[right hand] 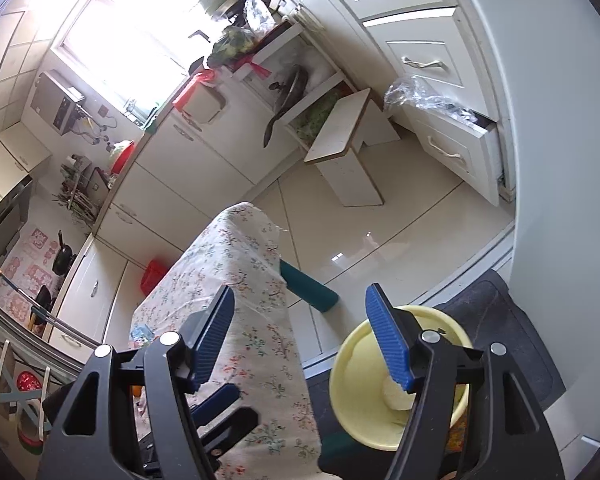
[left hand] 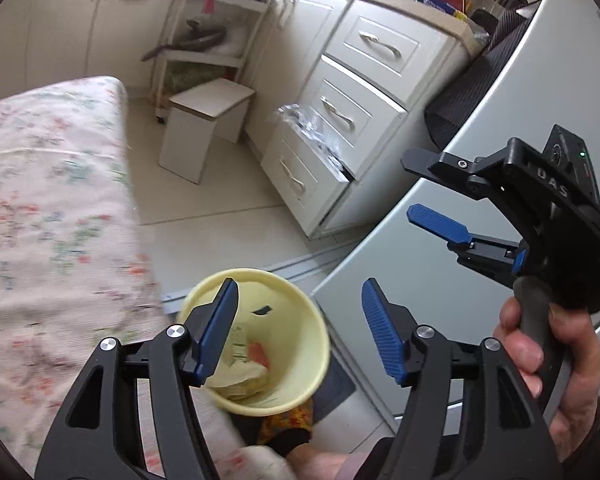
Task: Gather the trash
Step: 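Open both tools over the yellow bucket to drop the bottle and tissue, then move both tools back over the table toward the orange, then grasp the orange with the left tool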
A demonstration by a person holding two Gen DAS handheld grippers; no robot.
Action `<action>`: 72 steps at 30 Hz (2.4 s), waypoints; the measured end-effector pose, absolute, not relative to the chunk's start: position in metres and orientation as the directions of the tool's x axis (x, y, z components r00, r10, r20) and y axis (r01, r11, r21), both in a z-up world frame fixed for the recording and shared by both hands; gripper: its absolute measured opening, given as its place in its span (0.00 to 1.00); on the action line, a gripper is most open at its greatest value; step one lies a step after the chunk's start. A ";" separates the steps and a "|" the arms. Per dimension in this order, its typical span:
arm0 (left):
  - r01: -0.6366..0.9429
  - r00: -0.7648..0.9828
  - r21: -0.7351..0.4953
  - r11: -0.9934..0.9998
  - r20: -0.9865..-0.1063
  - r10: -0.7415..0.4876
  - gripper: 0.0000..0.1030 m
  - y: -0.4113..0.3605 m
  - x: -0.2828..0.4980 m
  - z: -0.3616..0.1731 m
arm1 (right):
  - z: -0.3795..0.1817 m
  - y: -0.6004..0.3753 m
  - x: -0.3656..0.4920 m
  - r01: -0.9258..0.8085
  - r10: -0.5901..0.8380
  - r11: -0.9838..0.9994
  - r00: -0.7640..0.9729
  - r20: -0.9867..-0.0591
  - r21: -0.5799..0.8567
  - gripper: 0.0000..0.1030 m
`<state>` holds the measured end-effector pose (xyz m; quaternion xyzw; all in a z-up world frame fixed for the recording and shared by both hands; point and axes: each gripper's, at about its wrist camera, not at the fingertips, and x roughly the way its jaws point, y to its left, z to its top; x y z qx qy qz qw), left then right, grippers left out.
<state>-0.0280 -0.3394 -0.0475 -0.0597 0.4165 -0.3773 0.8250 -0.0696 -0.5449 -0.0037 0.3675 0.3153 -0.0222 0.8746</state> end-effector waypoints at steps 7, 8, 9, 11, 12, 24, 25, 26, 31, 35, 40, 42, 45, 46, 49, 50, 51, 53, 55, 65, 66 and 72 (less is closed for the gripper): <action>0.528 0.465 -0.347 0.775 -0.645 -0.606 0.64 -0.270 -0.032 -0.032 | 0.014 -0.503 -0.052 0.184 0.234 0.781 0.800 -0.553 0.597 0.65; 0.522 0.480 -0.333 0.785 -0.647 -0.593 0.65 -0.259 -0.034 -0.031 | 0.016 -0.496 -0.050 0.172 0.240 0.789 0.797 -0.554 0.590 0.66; 0.515 0.494 -0.320 0.795 -0.647 -0.580 0.66 -0.249 -0.035 -0.029 | 0.017 -0.491 -0.048 0.163 0.245 0.795 0.795 -0.555 0.584 0.66; 0.499 0.521 -0.297 0.814 -0.647 -0.556 0.71 -0.233 -0.037 -0.025 | 0.020 -0.476 -0.043 0.138 0.257 0.809 0.791 -0.555 0.571 0.66; 0.489 0.539 -0.281 0.826 -0.647 -0.539 0.72 -0.224 -0.038 -0.022 | 0.021 -0.470 -0.041 0.126 0.262 0.817 0.789 -0.556 0.562 0.66; 0.397 0.644 -0.147 0.906 -0.658 -0.389 0.81 -0.117 -0.035 -0.009 | 0.026 -0.383 -0.016 -0.005 0.334 0.872 0.738 -0.586 0.490 0.68; 0.367 0.656 -0.147 0.918 -0.658 -0.368 0.81 -0.098 -0.030 -0.008 | 0.026 -0.376 -0.015 -0.012 0.338 0.874 0.735 -0.588 0.486 0.68; 0.344 0.666 -0.149 0.927 -0.657 -0.353 0.81 -0.084 -0.028 -0.007 | 0.026 -0.368 -0.011 -0.024 0.342 0.878 0.729 -0.593 0.477 0.68; 0.193 0.726 -0.198 0.961 -0.630 -0.276 0.81 -0.014 -0.019 -0.007 | 0.020 -0.335 0.001 -0.066 0.361 0.891 0.700 -0.616 0.448 0.69; 0.072 0.732 -0.275 0.959 -0.638 -0.239 0.81 0.030 -0.010 -0.016 | 0.014 -0.310 0.009 -0.096 0.375 0.899 0.670 -0.640 0.427 0.69; 0.071 0.734 -0.247 0.966 -0.643 -0.218 0.81 0.038 0.001 -0.016 | 0.011 -0.280 0.015 -0.141 0.388 0.907 0.645 -0.658 0.397 0.69; 0.085 0.725 -0.222 0.971 -0.655 -0.213 0.81 0.036 0.014 -0.019 | 0.009 -0.272 0.016 -0.156 0.392 0.909 0.635 -0.666 0.387 0.70; 0.105 0.698 -0.211 0.972 -0.680 -0.223 0.81 0.028 0.040 -0.029 | 0.004 -0.258 0.020 -0.168 0.397 0.910 0.616 -0.681 0.379 0.70; 0.111 0.692 -0.206 0.972 -0.686 -0.225 0.81 0.026 0.047 -0.031 | 0.001 -0.253 0.021 -0.172 0.398 0.911 0.609 -0.686 0.376 0.70; 0.134 0.678 -0.179 0.975 -0.701 -0.222 0.81 0.017 0.072 -0.037 | -0.004 -0.240 0.026 -0.185 0.402 0.912 0.590 -0.701 0.367 0.70; 0.141 0.676 -0.172 0.975 -0.703 -0.222 0.81 0.015 0.080 -0.039 | -0.005 -0.236 0.027 -0.189 0.404 0.911 0.584 -0.704 0.367 0.70; 0.144 0.674 -0.165 0.976 -0.706 -0.219 0.81 0.013 0.086 -0.041 | -0.007 -0.230 0.029 -0.196 0.407 0.911 0.575 -0.710 0.364 0.70; 0.143 0.663 -0.149 0.979 -0.719 -0.206 0.81 0.014 0.099 -0.047 | -0.009 -0.221 0.031 -0.209 0.413 0.909 0.561 -0.718 0.359 0.70; 0.138 0.638 -0.175 0.975 -0.737 -0.222 0.79 0.019 0.111 -0.055 | -0.012 -0.211 0.033 -0.225 0.421 0.906 0.545 -0.725 0.358 0.70; 0.123 0.602 -0.322 0.939 -0.727 -0.329 0.36 0.048 0.124 -0.058 | -0.019 -0.165 0.038 -0.313 0.437 0.896 0.490 -0.754 0.316 0.70; 0.127 0.601 -0.331 0.935 -0.724 -0.338 0.36 0.048 0.123 -0.057 | -0.019 -0.164 0.038 -0.315 0.438 0.895 0.490 -0.754 0.315 0.70; 0.146 0.594 -0.277 0.950 -0.743 -0.308 0.51 0.037 0.121 -0.060 | -0.021 -0.160 0.038 -0.320 0.443 0.892 0.480 -0.757 0.319 0.71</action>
